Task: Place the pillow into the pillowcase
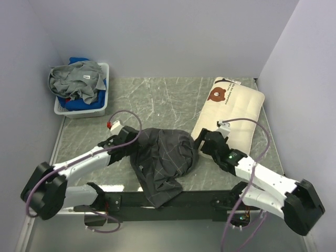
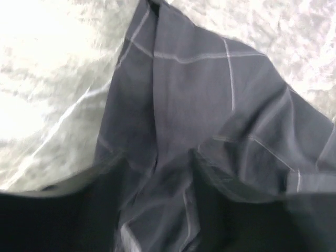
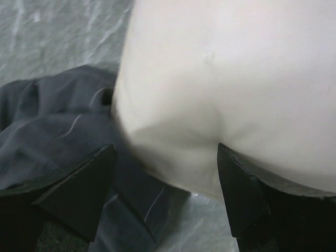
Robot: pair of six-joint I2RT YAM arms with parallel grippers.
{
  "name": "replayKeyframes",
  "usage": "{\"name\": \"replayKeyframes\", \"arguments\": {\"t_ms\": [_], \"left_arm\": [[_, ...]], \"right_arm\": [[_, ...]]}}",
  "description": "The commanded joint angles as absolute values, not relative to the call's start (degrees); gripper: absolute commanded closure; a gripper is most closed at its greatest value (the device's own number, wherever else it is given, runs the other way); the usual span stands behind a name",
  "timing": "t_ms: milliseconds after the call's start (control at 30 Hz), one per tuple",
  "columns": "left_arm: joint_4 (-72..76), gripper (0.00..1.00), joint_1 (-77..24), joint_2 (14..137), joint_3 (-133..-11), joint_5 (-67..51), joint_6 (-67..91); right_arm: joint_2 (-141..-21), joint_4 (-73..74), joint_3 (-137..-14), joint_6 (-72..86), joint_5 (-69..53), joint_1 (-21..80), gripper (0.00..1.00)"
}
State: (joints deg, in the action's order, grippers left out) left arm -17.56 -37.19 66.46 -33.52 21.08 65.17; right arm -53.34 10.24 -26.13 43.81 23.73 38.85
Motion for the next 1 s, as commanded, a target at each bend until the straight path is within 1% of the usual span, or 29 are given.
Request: {"name": "replayKeyframes", "arguments": {"t_ms": [0,33,67,100,133,167,200,233,300,333,400,467,500,533,567,633,667,767,833,867,967], "left_arm": [[-9.06,0.6,-32.53,72.68,-34.54,16.0,63.54],[-8.27,0.64,-31.39,73.47,-34.11,14.78,63.63],[-6.26,0.66,-28.77,74.17,-33.67,13.9,63.72],[-5.72,0.74,-27.44,74.44,-33.4,13.1,63.81],[-5.28,0.78,-25.94,75.23,-33.4,11.53,63.81],[-5.19,0.8,-23.23,75.58,-33.83,10.9,63.2],[-7.01,0.9,-22.07,75.93,-35.49,10.9,62.85],[-8.25,0.93,-20.84,76.2,-36.64,11.25,62.58],[-10.45,0.96,-16.89,75.94,-39.01,10.2,61.7],[-10.98,0.96,-15.66,75.07,-39.72,9.67,61.35],[-11.42,0.94,-13.28,74.1,-41.91,8.44,60.39],[-12.21,0.93,-13.01,73.48,-44.11,8.52,58.11],[-12.83,0.94,-13.01,73.56,-46.21,8.61,57.31],[-14.49,0.93,-13.09,73.74,-47.1,8.7,56.17],[-15.11,0.91,-13.1,73.65,-47.81,8.7,55.47],[-17.91,0.74,-13.36,72.69,-47.99,10.27,55.72],[-18.19,0.53,-13.53,72.08,-47.47,10.98,56.07],[-15.04,0.42,-13.62,70.31,-41.94,10.82,56.95],[-12.24,0.44,-13.88,71.89,-40.96,7.57,57.04],[-11.52,0.45,-14.23,72.85,-40.78,6.78,57.04],[-10.46,0.46,-16.26,76.81,-42.44,6.76,56.69]], "right_arm": [[-62.54,9.49,-29.44,45.79,23.66,27.75,0.17],[-63.8,9.93,-30.05,46.57,20.51,23.25,0.27],[-64.68,9.41,-30.15,45.36,15.26,20.16,0.32],[-65.47,9.75,-30.41,46.05,15.21,16.21,0.32],[-65.65,11.06,-31.54,47.19,14.68,14.43,0.34],[-65.48,10.81,-32.07,47.46,10.68,12.76,0.34],[-65.3,10.55,-32.69,47.11,9.94,9.87,0.34],[-65.39,11.94,-34.78,46.24,10.63,8.8,0.33],[-65.65,14.14,-36.99,45.01,12.92,5.21,0.32],[-65.74,15.37,-38.39,43.69,11.88,0.92,0.31],[-64.44,15.82,-39.54,41.85,7.59,-1.22,0.31],[-62.24,15.03,-40.34,39.03,5.19,2.09,0.3],[-60.31,15.46,-41.21,39.02,7.62,4.89,0.29],[-59.6,17.03,-41.83,38.59,10.08,7.88,0.26],[-58.63,17.66,-42.44,38.32,11.85,14.78,0.25],[-58.1,18.72,-43.5,37.89,14.67,20.19,0.25],[-57.57,18.63,-43.59,37.53,15.72,25.7,0.25],[-57.48,15.22,-43.24,34.38,17.31,34.5,0.24],[-58.97,13.71,-45.25,31.4,20.37,39.18,0.25],[-61.58,14.32,-46.57,30.77,22.13,43.55,0.25],[-67.73,16.78,-52.9,26.73,27.41,49.46,0.26]]}}
